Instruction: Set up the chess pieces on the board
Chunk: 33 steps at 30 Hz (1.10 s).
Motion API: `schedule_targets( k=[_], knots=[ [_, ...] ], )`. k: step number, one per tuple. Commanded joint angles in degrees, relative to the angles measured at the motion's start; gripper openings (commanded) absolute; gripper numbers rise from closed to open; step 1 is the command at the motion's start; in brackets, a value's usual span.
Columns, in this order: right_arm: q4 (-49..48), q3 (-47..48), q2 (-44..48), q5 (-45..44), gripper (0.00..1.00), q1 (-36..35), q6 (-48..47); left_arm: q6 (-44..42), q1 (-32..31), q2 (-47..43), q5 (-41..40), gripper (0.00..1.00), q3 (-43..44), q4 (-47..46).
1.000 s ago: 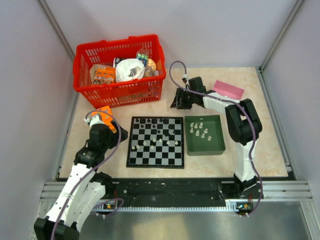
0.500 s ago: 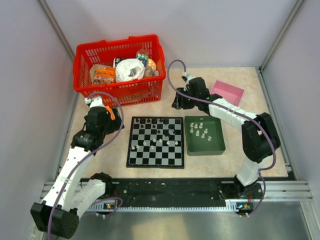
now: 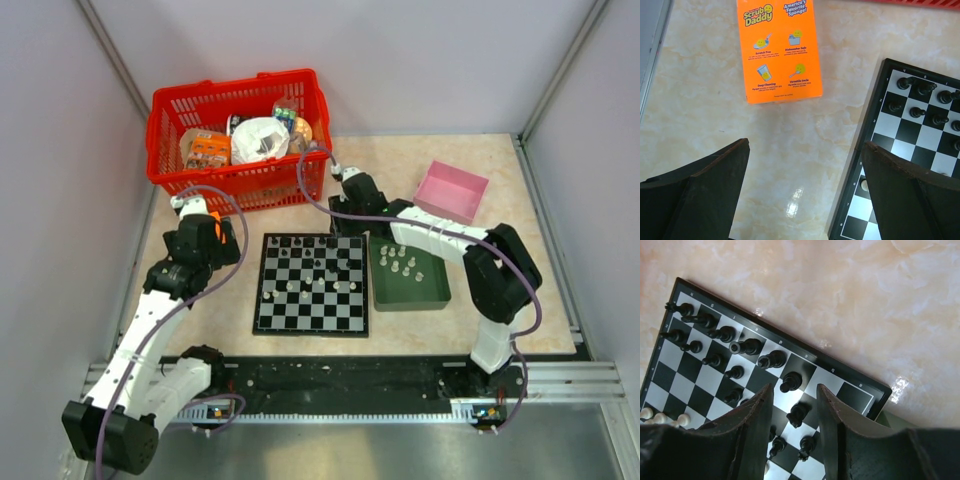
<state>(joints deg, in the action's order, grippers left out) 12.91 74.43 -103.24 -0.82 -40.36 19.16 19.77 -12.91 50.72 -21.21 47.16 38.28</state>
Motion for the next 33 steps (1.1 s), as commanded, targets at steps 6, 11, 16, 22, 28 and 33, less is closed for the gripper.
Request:
schedule_targets(
  k=[6,11,16,22,28,33],
  knots=[
    [1.1,3.9,-2.7,-0.1,0.39,-1.7,-2.5,-0.7,-0.2,-3.0,-3.5,0.99,1.4,-0.6],
    [1.4,4.8,-3.7,0.6,0.38,-2.4,-2.5,-0.7,-0.2,-3.1,-3.6,0.99,1.4,-0.7],
    [2.0,5.5,-5.1,0.6,0.38,-2.7,-2.3,-0.8,-0.2,-3.3,-3.6,0.99,1.4,-0.6],
    [3.2,6.2,-6.2,0.3,0.37,-2.8,-1.9,-1.0,-0.2,-4.0,-3.7,0.99,1.2,-0.9],
    [3.4,6.5,-6.9,0.6,0.33,-2.8,-1.9,-1.0,-0.2,-4.0,-3.7,0.99,1.2,-0.9],
    [3.8,7.1,-7.7,0.6,0.32,-2.8,-1.8,-1.0,-0.2,-4.1,-3.7,0.99,1.2,-1.0]
  ],
)
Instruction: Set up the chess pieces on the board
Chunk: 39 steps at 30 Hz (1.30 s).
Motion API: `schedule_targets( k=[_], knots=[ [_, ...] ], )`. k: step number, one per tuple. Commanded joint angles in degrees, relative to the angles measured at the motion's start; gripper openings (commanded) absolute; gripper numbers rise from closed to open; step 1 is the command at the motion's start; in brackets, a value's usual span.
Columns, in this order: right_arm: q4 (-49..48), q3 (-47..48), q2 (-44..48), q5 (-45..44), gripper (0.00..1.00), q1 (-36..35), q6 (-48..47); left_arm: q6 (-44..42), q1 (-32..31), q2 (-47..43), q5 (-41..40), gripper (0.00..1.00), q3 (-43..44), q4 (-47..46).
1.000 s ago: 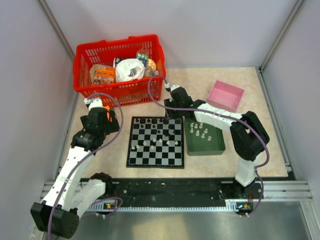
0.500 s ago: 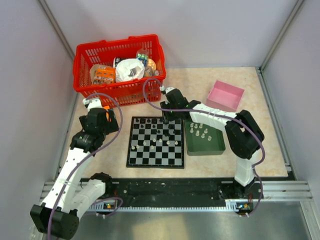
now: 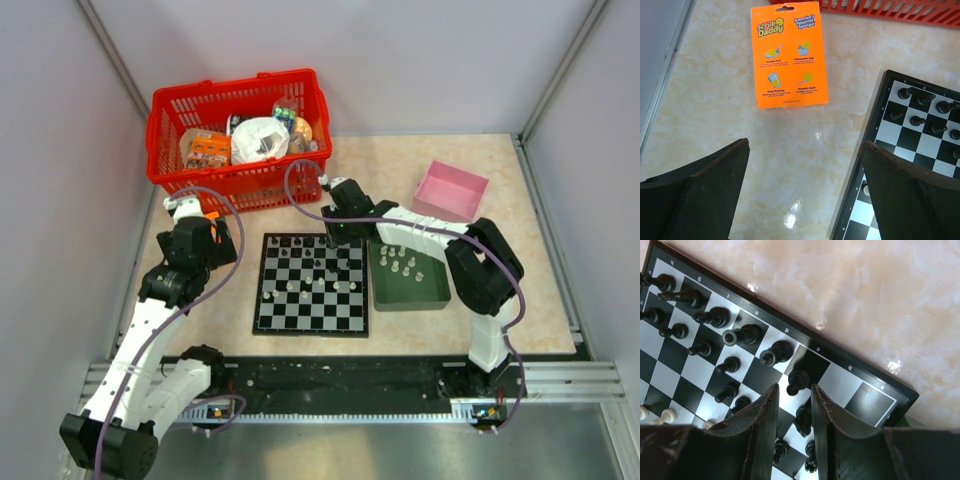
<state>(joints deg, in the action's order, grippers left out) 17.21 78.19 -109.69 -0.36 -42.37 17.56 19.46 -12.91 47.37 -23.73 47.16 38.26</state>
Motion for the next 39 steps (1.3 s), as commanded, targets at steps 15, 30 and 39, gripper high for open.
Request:
schedule_targets(
  k=[15,30,39],
  knots=[
    [0.5,4.4,-2.2,-0.2,0.23,-0.8,-0.2,-0.7,-0.2,-0.9,-1.3,0.99,1.1,-1.0],
    [0.5,6.3,-3.3,-1.9,0.13,-0.8,0.0,-0.7,-0.2,-1.1,-1.3,0.99,1.1,-1.0],
    [0.5,6.6,-3.9,-3.2,0.15,-0.8,0.2,-0.7,-0.2,-1.1,-1.1,0.99,1.0,-1.2]
  ],
)
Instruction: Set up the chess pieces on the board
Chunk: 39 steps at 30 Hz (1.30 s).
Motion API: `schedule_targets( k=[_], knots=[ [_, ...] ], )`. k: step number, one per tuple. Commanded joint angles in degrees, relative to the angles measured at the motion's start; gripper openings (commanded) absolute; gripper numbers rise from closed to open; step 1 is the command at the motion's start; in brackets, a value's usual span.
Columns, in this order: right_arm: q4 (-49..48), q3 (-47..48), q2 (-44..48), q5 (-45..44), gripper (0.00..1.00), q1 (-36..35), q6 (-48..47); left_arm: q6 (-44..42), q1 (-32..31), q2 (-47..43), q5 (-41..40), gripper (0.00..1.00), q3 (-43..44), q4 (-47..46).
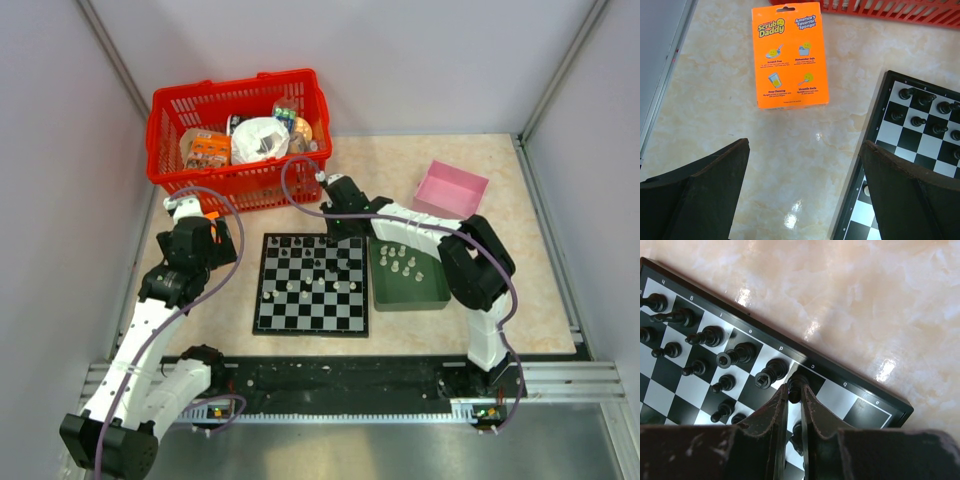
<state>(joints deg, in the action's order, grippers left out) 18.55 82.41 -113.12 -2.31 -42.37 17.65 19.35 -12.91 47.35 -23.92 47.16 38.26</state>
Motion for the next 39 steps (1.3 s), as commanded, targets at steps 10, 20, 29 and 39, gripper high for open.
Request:
schedule_targets(
  k=[10,20,29,39],
  knots=[
    [0.3,2.6,1.4,-0.5,0.31,-0.8,0.1,-0.5,-0.2,-1.2,-0.9,0.99,1.0,-1.1],
    [1.2,-1.6,8.8,0.5,0.39,-0.8,-0.6,-0.5,-0.2,-1.6,-1.0,0.99,0.9,-1.2],
    [2.5,-5.2,8.4,2.1,0.39,-0.8,0.8,-0.5,-0.2,-1.6,-1.0,0.99,1.0,-1.2],
    [4.0,-4.8,5.9,4.1,0.39,-0.8,0.9,-0.5,-0.2,-1.7,-1.0,0.99,0.9,-1.3]
  ],
)
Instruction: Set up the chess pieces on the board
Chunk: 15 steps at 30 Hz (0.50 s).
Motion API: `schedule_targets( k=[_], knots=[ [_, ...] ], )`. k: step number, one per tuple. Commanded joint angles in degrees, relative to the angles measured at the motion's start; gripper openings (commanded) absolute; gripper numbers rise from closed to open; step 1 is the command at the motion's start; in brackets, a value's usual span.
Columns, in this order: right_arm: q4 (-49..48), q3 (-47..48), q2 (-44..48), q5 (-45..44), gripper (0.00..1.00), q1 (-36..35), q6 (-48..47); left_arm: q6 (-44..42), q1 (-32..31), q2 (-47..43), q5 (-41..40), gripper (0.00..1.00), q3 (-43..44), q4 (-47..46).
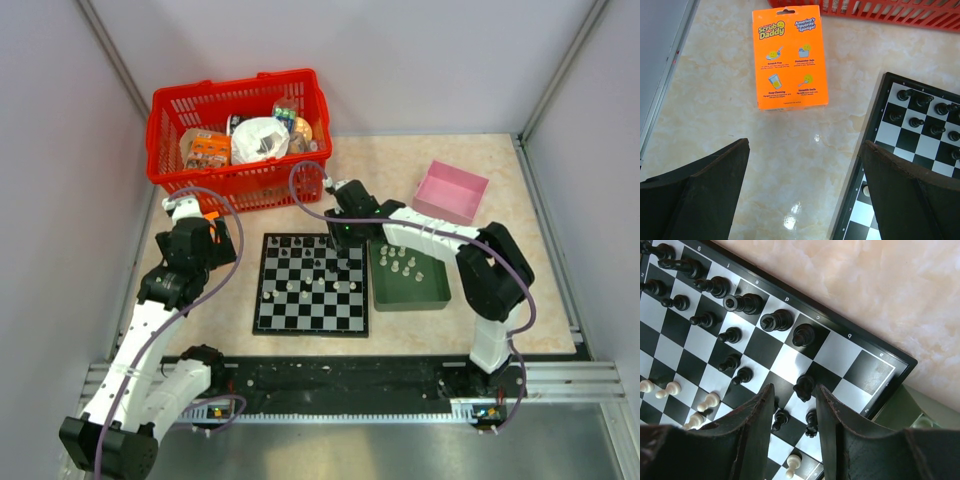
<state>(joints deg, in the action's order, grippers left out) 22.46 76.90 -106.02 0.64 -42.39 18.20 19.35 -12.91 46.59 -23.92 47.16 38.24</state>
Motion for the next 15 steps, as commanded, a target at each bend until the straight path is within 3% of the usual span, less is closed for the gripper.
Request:
schedule_targets(
  k=[1,6,15],
  knots=[
    [0.0,0.7,-1.5,0.8,0.39,-0.8,0.4,-0.5,-0.2,-1.1,-1.0,0.99,0.9,-1.2],
    [0.3,1.7,-2.9,0.3,0.37,-0.8,0.2,-0.5,-0.2,-1.1,-1.0,0.99,1.0,-1.2],
    [1.3,2.6,-3.6,-0.4,0.26,-0.8,-0.4,-0.5,-0.2,-1.2,-1.1,0.99,0.8,-1.2]
  ],
)
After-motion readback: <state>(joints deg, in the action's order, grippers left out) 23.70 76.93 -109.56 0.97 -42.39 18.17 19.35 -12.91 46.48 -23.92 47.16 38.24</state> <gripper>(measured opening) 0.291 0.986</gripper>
